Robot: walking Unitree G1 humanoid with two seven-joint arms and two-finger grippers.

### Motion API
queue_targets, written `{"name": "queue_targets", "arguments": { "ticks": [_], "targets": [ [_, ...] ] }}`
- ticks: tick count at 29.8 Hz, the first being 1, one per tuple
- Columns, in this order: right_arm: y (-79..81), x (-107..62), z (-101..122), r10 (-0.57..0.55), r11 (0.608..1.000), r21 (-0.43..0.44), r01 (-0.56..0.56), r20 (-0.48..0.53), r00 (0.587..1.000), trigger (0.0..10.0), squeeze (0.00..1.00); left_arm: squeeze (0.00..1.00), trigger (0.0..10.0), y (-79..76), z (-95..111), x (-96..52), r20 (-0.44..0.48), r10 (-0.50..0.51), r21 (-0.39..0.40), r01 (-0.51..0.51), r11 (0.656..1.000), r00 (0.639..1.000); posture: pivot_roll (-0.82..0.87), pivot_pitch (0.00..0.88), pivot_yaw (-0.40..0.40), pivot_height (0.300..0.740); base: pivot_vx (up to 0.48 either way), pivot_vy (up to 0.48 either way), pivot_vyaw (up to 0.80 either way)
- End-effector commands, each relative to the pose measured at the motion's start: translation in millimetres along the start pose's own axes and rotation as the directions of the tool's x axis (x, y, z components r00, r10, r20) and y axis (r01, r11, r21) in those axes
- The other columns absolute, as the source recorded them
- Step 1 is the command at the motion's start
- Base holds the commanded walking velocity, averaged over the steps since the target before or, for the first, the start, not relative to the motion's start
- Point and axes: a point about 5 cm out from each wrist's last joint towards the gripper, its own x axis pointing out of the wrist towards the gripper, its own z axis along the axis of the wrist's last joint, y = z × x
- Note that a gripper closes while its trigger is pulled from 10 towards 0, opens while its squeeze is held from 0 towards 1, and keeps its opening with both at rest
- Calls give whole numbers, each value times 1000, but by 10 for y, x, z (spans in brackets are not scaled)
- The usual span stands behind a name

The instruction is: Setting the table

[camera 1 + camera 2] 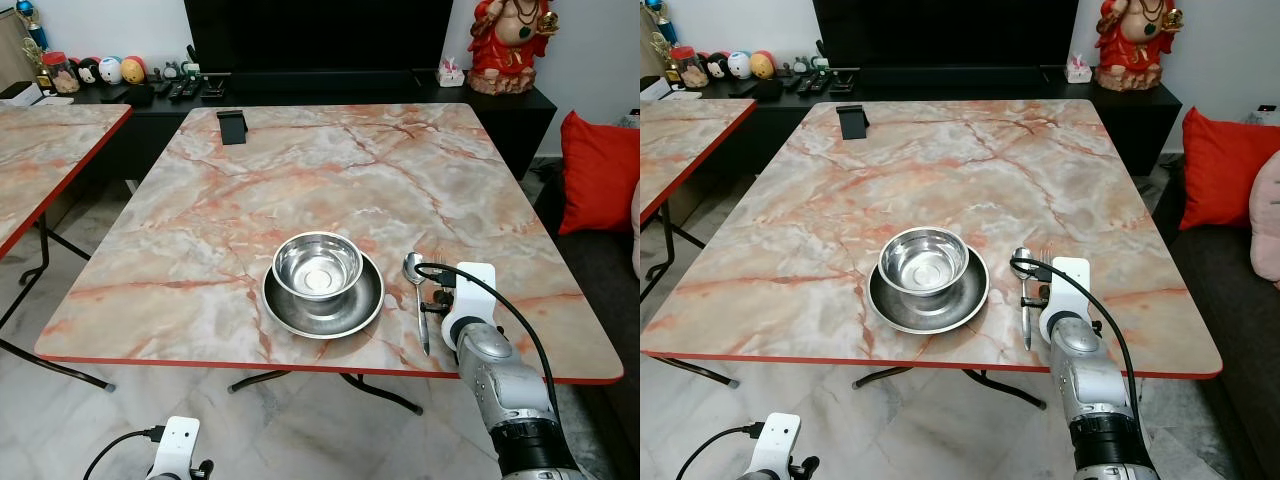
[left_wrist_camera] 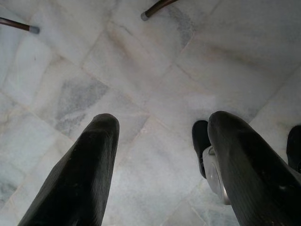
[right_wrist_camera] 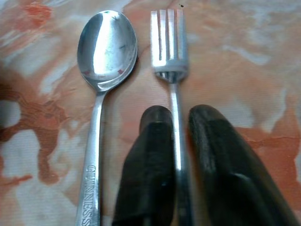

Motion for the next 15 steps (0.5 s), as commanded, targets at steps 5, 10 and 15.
{"name": "queue_targets", "arguments": {
  "ticks": [5,10,15],
  "targets": [
    [55,10,-94,20,1000,-9,-21,-45,999,10000,769,0,10000,27,-34,-6,-18,5,4,-5,1000,1000,5,0,29,740,0,0,0],
    [58,11,-96,21,1000,-9,-22,-46,999,10000,710,0,10000,27,-34,-6,-19,5,4,-5,1000,1000,6,0,28,740,0,0,0],
    [57,13,-94,21,1000,-10,-21,-47,999,10000,0,0,10000,27,-31,-6,-18,4,4,-4,1000,1000,6,0,28,740,0,0,0]
  ]
}}
